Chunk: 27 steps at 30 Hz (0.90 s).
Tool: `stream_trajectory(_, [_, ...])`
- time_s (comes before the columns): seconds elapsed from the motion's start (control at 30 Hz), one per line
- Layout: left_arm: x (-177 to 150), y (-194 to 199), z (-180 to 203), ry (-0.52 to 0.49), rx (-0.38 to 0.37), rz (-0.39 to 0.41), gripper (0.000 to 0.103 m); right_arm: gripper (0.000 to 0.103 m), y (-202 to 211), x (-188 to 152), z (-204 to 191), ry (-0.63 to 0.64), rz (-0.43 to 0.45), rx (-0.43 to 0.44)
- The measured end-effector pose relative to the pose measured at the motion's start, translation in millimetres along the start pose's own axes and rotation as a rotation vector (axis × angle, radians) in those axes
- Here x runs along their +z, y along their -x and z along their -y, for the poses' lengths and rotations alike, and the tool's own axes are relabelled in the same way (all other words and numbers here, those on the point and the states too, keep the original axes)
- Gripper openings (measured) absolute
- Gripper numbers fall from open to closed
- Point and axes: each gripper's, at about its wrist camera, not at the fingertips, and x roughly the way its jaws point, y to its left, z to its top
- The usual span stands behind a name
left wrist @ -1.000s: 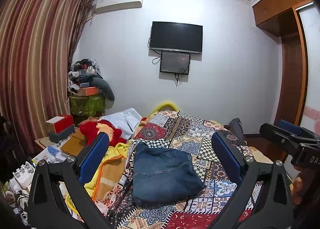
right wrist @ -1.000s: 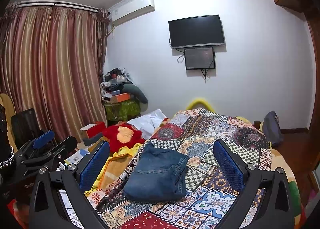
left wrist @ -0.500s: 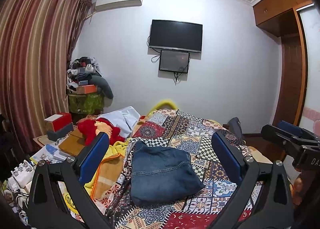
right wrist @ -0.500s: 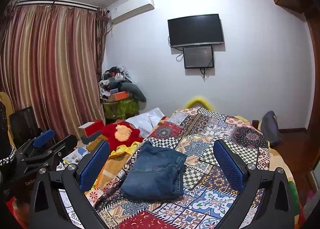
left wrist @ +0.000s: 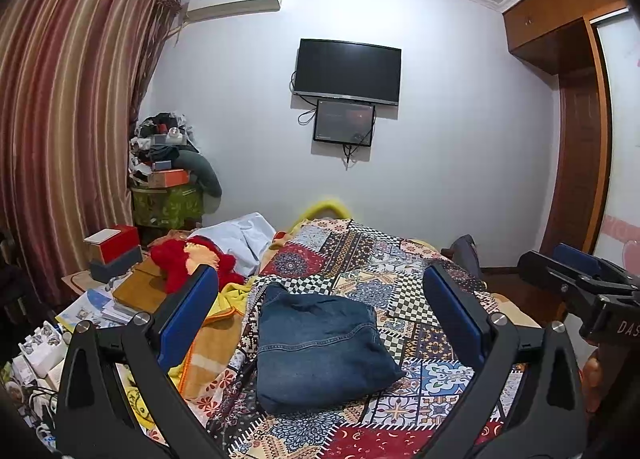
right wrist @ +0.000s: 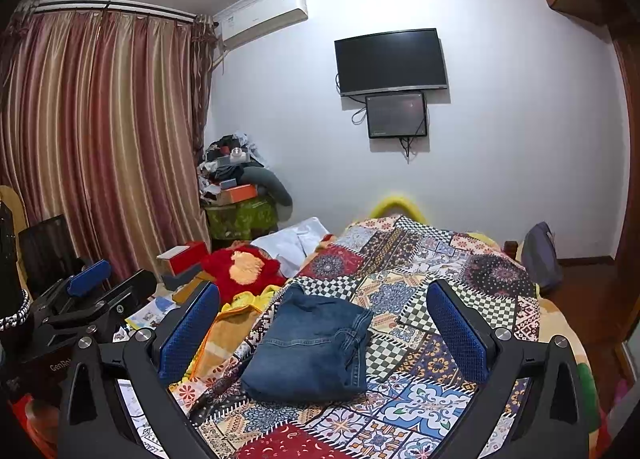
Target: Fold large clothes
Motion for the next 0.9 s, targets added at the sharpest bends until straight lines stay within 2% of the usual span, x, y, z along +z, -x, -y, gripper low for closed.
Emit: stream_trajectory(0.9, [-0.7, -1.4, 7.3, 0.01, -0.034, -0.02, 0.103, 0.103, -0.3, 0.0, 1.7, -0.004, 0.001, -0.005])
